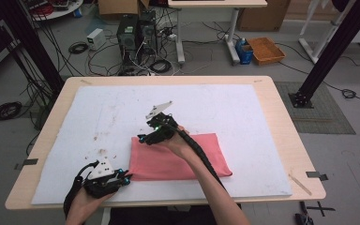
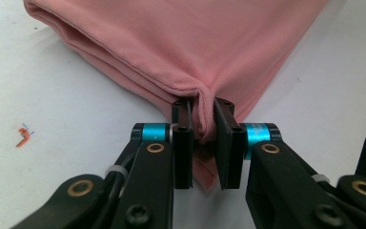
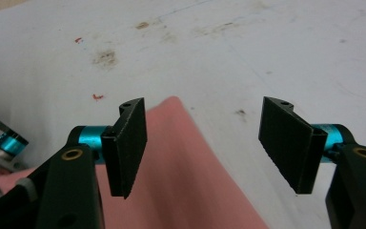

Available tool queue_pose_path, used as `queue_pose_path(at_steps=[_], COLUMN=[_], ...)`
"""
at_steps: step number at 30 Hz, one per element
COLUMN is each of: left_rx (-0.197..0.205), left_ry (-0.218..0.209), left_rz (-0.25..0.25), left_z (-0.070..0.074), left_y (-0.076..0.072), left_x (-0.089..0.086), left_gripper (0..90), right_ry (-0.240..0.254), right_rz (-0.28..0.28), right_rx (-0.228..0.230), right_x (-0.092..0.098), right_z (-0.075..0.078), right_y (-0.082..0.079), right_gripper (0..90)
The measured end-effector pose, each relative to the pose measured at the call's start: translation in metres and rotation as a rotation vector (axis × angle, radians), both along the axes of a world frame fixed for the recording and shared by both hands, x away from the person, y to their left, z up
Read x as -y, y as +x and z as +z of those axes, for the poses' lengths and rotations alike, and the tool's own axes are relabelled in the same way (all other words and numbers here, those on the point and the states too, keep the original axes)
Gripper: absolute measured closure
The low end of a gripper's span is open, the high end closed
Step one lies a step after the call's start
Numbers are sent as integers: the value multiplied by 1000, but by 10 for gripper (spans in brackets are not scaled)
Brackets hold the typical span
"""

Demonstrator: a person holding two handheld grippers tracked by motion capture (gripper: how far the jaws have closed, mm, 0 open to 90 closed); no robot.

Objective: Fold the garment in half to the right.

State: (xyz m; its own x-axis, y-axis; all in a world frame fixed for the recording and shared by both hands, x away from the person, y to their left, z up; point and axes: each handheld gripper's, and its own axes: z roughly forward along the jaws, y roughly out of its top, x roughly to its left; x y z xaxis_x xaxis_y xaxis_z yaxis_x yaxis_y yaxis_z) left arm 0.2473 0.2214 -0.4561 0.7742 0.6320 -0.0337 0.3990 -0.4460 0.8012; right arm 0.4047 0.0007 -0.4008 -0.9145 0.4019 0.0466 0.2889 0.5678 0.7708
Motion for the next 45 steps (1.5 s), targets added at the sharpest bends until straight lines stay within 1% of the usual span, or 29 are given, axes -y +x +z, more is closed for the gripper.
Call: queue_pose_path(at_steps=[2,6,7,8,10,12,14,15,16,18,20,21,22,23,26,32,33,34,38,41,42,45], left_rx=[-4,-4,-4,-5,-4,-4,-5,-5,-4,-4,-3,-3,-2,-2,-1,0,0,1,9,10,9,4], left_ry=[-3,-3,-3,-6,-5,-4,-4,-4,-3,-5,-4,-4,-4,-3,-3,-5,-7,-7,3,4,2,-6], left_rz=[0,0,0,0,1,0,-2,-2,-1,0,0,0,0,1,2,2,1,2,0,0,-1,0], left_z=[0,0,0,0,0,0,0,0,0,0,0,0,0,0,0,-1,-1,-1,0,0,0,0], left_y=[0,0,0,0,0,0,0,0,0,0,0,0,0,0,0,0,0,0,-1,-1,-1,-1], left_x=[0,0,0,0,0,0,0,0,0,0,0,0,0,0,0,0,0,0,0,0,0,-1], left_gripper=[790,789,789,790,790,790,790,789,789,789,789,789,789,789,789,789,789,789,790,791,792,793], right_ry=[-9,-71,-78,-85,-99,-122,-145,-155,-155,-161,-161,-161,-165,-163,-162,-148,-151,-150,-155,-161,-163,-178], right_rz=[14,26,22,28,41,45,43,50,46,50,47,47,52,47,60,60,63,71,95,106,104,117], right_rx=[-14,-54,-64,-63,-79,-84,-89,-81,-84,-70,-71,-74,-65,-69,-68,-95,-90,-87,-79,-69,-72,-45], right_x=[-10,-31,-34,-37,-43,-46,-48,-48,-49,-49,-50,-50,-50,-50,-51,-50,-50,-50,-52,-53,-53,-54], right_z=[-7,-21,-23,-25,-29,-33,-37,-38,-38,-38,-38,-38,-38,-38,-38,-38,-38,-38,-37,-37,-37,-35], right_y=[3,9,9,11,13,14,14,14,13,13,13,12,12,11,10,11,11,11,8,8,7,6], right_gripper=[366,373,376,382,423,450,456,457,457,458,467,480,493,521,600,664,686,732,813,841,846,855])
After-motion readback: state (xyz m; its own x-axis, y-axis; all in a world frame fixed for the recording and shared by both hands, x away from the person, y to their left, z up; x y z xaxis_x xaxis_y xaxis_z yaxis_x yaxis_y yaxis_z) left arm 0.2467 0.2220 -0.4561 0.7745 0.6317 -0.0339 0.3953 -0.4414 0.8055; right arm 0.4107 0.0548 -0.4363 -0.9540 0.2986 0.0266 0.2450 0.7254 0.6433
